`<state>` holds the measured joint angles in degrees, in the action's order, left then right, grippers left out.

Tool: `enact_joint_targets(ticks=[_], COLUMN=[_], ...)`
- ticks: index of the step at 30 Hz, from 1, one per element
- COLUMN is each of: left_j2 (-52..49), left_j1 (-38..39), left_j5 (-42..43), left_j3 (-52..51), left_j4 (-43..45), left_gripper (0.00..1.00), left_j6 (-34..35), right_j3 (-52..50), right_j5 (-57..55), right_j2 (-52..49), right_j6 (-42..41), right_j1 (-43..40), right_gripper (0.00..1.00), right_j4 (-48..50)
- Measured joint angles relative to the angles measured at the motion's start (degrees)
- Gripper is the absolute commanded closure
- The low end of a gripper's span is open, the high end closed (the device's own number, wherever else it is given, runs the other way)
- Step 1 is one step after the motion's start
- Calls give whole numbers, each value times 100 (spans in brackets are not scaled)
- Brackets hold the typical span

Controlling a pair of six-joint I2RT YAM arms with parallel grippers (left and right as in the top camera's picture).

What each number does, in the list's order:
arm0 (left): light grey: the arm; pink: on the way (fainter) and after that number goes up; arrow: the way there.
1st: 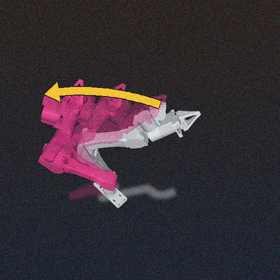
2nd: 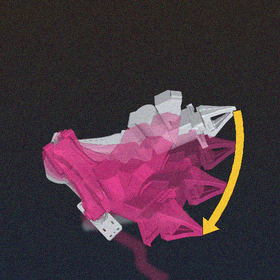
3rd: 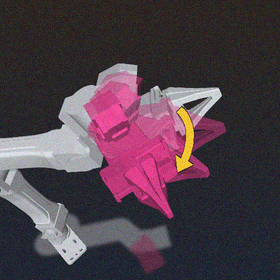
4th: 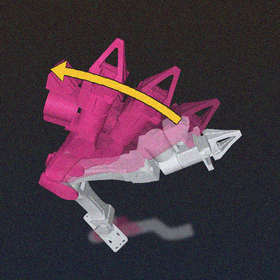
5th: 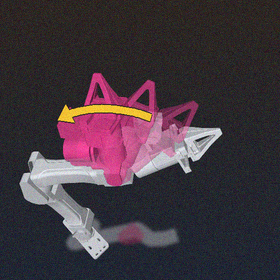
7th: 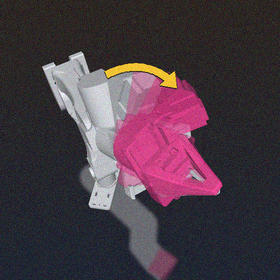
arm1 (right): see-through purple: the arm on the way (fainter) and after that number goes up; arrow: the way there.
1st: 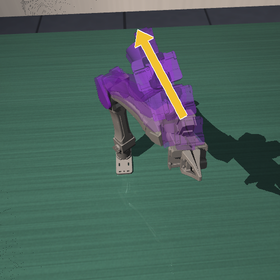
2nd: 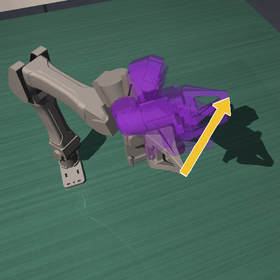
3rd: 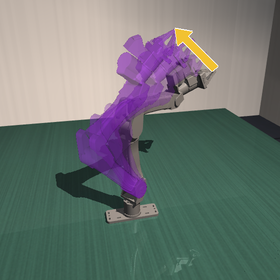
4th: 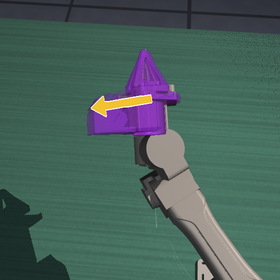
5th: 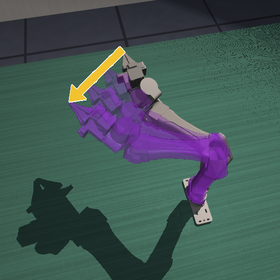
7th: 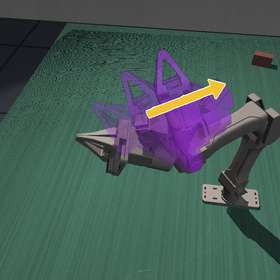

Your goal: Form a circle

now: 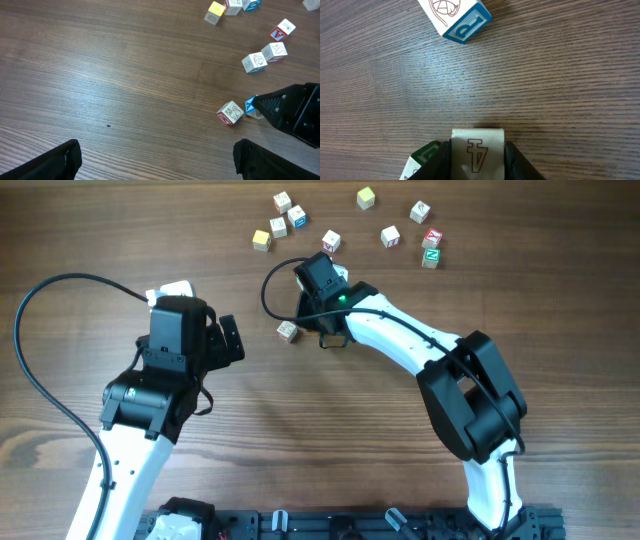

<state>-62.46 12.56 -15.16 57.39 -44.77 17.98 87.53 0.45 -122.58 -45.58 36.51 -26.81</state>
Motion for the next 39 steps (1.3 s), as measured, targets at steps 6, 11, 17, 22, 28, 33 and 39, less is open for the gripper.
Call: enact_joint_targets(ticks=[6,11,17,22,28,33,39], left_j2=[-2,-2,-2,-2,0,-2,-2], left_j1=[0,0,2,-2,-20,-20,-20], left_j5=[0,0,0,-2,-2,-2,-2], left_j3=[-2,-2,0,0,0,0,0], left_j4=[0,0,0,2,0,-2,0], left_gripper=[0,0,0,0,0,0,0], left_j6=[0,0,0,0,0,0,0], right_j3=[0,0,0,0,0,0,0], right_j5=[22,61,63,70,83,83,83], right_j2=[0,0,0,0,0,0,0], right_j6=[-35,-83,-90,-101,-107,-92,-94], right_j1=[0,0,0,0,0,0,0], right_gripper=[63,51,51,62,64,52,49], right_j4=[7,11,103,127,133,133,133])
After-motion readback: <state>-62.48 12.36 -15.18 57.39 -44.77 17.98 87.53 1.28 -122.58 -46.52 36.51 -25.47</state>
